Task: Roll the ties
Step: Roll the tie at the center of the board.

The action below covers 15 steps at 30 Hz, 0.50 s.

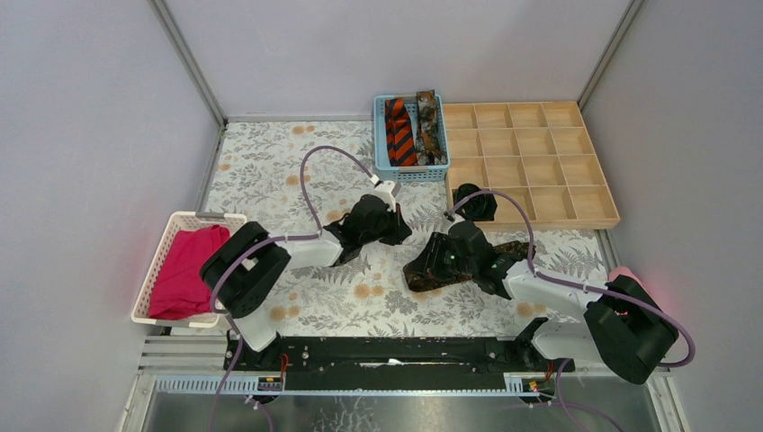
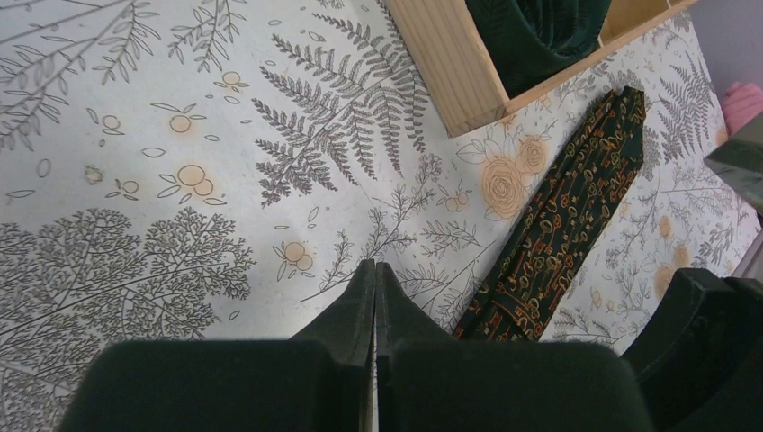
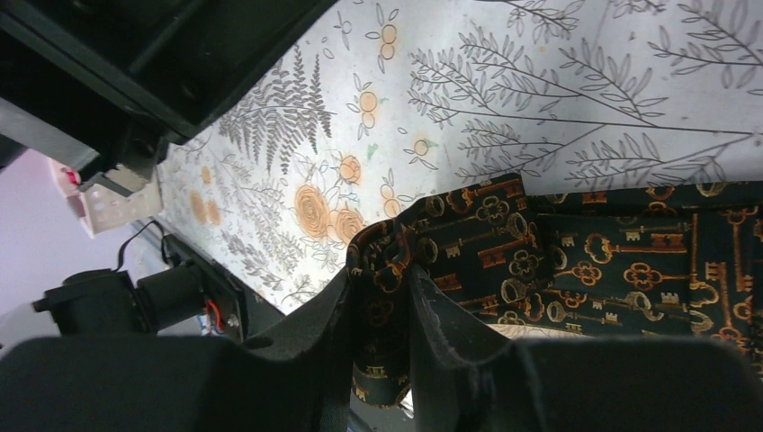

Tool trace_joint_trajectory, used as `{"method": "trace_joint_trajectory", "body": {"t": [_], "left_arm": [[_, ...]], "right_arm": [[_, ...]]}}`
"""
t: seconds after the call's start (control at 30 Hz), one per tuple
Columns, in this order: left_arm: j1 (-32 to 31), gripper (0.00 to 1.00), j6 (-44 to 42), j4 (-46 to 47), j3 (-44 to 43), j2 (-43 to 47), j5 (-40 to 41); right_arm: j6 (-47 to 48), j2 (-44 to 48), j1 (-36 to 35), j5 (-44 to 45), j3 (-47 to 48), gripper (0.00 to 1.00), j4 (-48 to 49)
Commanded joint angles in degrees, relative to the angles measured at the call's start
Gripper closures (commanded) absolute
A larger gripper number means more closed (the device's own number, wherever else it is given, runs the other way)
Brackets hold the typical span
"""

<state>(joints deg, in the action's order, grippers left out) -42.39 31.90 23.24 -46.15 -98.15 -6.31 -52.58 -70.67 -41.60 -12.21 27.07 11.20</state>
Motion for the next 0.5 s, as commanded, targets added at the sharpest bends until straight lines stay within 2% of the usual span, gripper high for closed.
{"method": "trace_joint_trajectory", "body": {"t": [0.0,0.33,0.47], "left_arm": [[-0.1,1.00,-0.7,7.0,-2.0,-4.5,-8.3],[-1.9,1.00,-0.7,12.8,-3.4,-13.3,-22.7],[-2.5,1.00,1.4,19.5,-1.9,-15.9,-28.8]], "right_arm": [[-1.3,-0.4,2.2,-5.8,-0.6,0.70,4.6],[0.9,3.3,5.2,-4.6,-2.8,0.70,1.6],[0.5,3.8,7.1,-5.8,-4.4,0.70,2.8]]}}
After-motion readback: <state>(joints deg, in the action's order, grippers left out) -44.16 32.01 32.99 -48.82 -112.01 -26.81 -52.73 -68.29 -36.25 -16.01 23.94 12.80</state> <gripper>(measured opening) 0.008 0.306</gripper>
